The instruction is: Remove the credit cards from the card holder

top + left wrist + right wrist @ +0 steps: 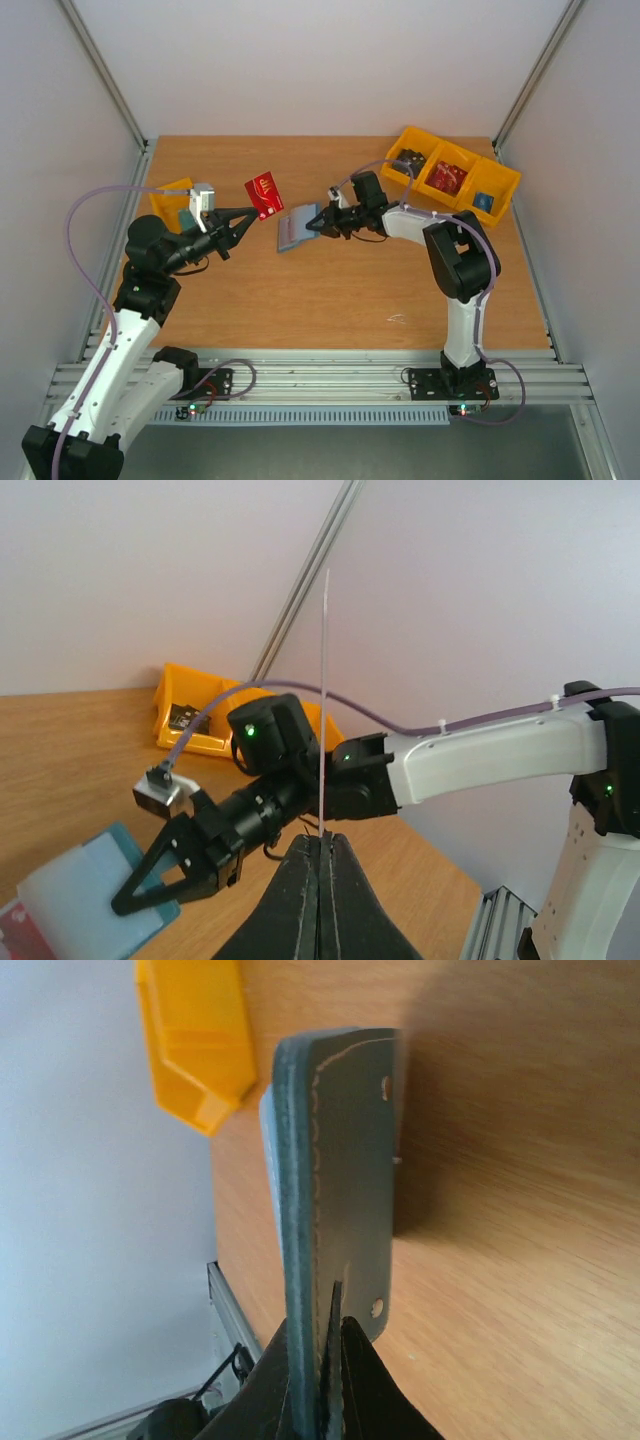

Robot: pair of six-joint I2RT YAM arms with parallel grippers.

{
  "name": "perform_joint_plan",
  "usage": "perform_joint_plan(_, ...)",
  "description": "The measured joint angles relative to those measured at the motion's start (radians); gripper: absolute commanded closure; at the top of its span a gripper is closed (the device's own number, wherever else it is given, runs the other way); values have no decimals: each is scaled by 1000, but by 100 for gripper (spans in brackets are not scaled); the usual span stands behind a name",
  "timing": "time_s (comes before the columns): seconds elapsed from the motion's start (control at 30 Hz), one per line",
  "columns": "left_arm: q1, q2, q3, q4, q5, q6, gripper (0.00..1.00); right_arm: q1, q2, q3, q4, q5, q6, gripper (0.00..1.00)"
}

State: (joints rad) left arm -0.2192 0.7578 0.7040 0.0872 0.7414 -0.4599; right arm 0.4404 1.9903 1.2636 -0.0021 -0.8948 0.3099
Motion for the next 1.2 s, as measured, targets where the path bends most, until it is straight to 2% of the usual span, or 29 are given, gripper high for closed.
perform_joint_plan(0.07,0,-1,0,0,-2,0,100,-1,23,-31,21,3,35,97)
perform_joint_plan(0.1,0,-1,0,0,-3,0,100,-3,34,-42,22,4,47,92)
perform_joint_plan(0.2,0,-2,0,0,-5,0,100,-13,58,-79,21,6,66,69)
perform_joint_plan(0.27,0,-2,0,0,-6,0,100,-24,55,-122,18,8,71,57)
perform_joint_plan(0.3,0,-2,0,2,-6,-1,100,-31,51,-143,10,14,72,52)
perform_joint_plan(0.37,0,-2,0,3,-6,-3,100,-48,34,-177,-30,34,68,46)
perform_joint_plan(0.5,0,-2,0,7,-5,-3,100,-108,-112,-199,-228,161,-3,42)
perform_joint_plan(0.67,0,-2,0,9,11,-1,100,-232,-295,-248,-362,273,-63,40)
perform_joint_plan(0.77,0,-2,0,18,31,4,100,-256,-407,-214,-438,310,-152,40)
perform_joint_plan(0.83,0,-2,0,27,46,5,100,-238,-466,-155,-465,284,-231,43)
perform_joint_plan(0.93,0,0,0,37,64,5,100,-208,-525,-39,-453,163,-320,45)
perform_joint_plan(1.07,0,2,0,45,90,5,100,-145,-564,66,-338,-12,-333,41)
perform_joint_plan(1.2,0,2,0,52,115,5,100,2,-551,142,-240,-121,-333,40)
